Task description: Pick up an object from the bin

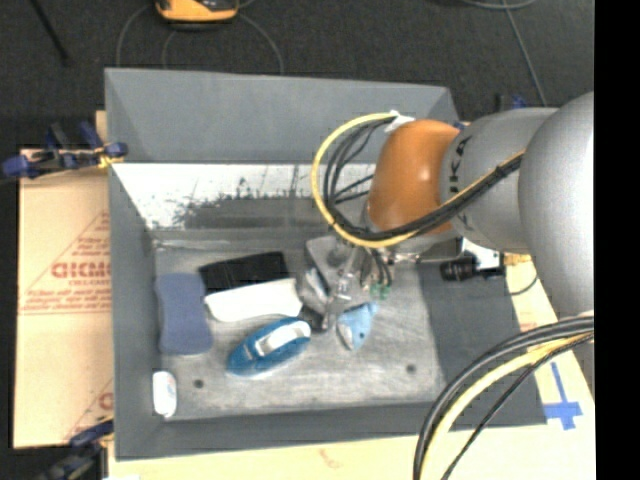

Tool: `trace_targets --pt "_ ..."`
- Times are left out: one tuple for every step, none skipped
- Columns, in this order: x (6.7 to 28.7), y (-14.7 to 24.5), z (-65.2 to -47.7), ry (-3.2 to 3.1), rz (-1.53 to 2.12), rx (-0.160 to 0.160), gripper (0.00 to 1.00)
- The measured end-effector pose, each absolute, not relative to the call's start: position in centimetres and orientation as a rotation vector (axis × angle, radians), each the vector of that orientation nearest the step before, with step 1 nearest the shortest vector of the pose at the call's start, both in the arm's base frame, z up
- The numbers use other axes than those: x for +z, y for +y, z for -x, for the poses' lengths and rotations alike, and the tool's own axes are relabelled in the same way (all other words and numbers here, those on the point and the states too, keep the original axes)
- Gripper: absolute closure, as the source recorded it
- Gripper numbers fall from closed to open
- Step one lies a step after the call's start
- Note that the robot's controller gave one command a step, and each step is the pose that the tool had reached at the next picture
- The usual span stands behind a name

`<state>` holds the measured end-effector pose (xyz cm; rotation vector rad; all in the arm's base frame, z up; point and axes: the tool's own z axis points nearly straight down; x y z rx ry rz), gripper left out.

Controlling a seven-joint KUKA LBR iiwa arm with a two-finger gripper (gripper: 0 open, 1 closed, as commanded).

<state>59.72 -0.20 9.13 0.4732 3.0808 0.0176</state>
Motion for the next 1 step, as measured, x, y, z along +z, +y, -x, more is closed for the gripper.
trace_targets --pt "9.20 -0.16 -59.75 3.082 -0.457 0.016 0.00"
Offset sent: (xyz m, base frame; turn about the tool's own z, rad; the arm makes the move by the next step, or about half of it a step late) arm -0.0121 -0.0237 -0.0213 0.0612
